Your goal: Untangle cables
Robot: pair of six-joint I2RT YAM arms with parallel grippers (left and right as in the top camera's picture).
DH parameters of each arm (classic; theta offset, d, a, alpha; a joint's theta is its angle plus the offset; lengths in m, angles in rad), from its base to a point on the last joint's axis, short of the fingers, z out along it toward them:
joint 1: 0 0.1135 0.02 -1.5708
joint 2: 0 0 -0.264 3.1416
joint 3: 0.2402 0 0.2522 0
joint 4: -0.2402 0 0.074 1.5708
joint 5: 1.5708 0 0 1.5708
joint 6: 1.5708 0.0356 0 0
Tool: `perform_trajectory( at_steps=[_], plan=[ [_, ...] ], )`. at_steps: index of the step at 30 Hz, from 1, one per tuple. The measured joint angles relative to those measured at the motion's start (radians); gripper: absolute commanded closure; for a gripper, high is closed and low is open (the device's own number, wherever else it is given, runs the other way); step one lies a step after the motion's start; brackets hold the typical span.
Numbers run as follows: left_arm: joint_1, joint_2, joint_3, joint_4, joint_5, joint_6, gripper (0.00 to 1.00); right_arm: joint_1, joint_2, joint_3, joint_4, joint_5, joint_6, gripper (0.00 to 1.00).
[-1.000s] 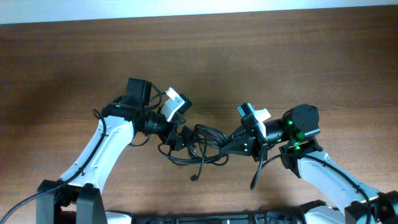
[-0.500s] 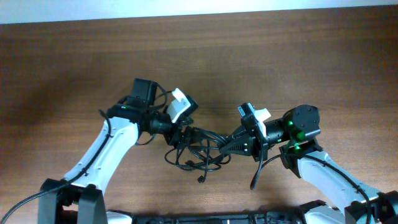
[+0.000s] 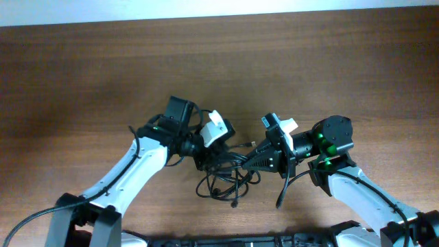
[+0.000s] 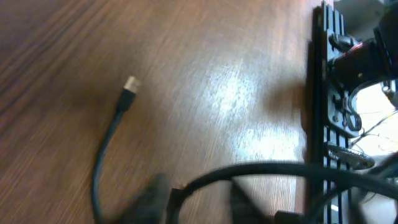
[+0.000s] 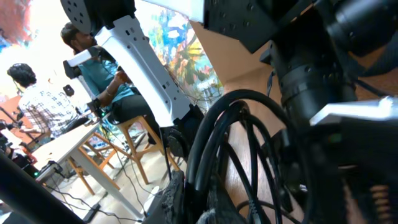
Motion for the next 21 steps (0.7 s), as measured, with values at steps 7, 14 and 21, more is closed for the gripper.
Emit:
perform_trajectory(
  at_steps=[7, 14, 21],
  plan=[
    [0.016, 0.0, -0.019, 0.077, -0.052, -0.078, 1.0, 0.0, 0.0, 0.0, 0.0, 0.0, 0.0, 0.96],
    [0.269, 0.0, -0.018, 0.199, -0.369, -0.584, 0.99, 0.0, 0.0, 0.0, 0.0, 0.003, 0.0, 0.96],
    [0.433, 0.0, -0.018, 0.163, -0.208, -0.637, 0.14, 0.0, 0.0, 0.0, 0.0, 0.014, 0.0, 0.96]
  ],
)
